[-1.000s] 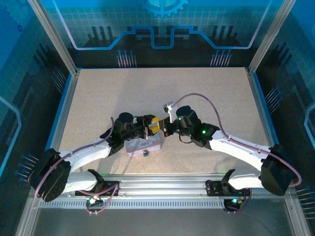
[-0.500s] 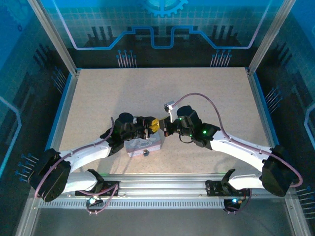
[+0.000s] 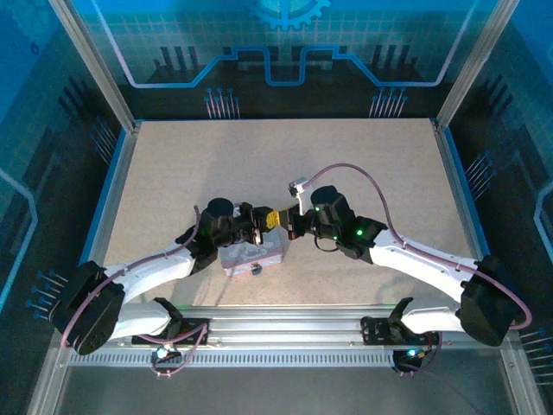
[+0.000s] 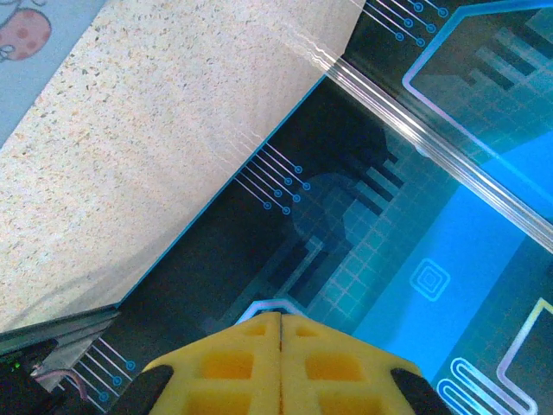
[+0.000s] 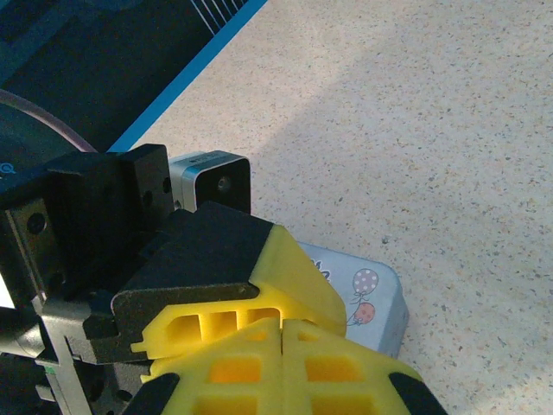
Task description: Unlock the padlock with the key
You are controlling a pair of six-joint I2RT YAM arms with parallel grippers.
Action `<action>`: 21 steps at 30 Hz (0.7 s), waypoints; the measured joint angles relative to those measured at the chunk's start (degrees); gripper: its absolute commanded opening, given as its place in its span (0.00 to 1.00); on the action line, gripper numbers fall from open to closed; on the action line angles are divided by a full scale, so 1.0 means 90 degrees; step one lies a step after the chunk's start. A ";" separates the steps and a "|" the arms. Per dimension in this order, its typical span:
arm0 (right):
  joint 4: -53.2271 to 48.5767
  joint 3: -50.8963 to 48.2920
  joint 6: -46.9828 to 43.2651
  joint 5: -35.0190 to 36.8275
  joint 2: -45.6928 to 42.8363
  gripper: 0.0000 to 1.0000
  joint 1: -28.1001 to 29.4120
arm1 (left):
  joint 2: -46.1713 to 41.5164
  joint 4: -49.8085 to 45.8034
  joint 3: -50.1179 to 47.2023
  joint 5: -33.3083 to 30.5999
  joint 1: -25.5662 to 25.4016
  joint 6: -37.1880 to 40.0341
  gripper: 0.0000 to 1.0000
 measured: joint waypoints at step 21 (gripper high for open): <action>0.0435 -0.0886 0.0845 -0.0889 -0.1200 0.27 -0.0954 | -0.0044 -0.1098 0.0882 -0.0515 -0.0066 0.2310 0.00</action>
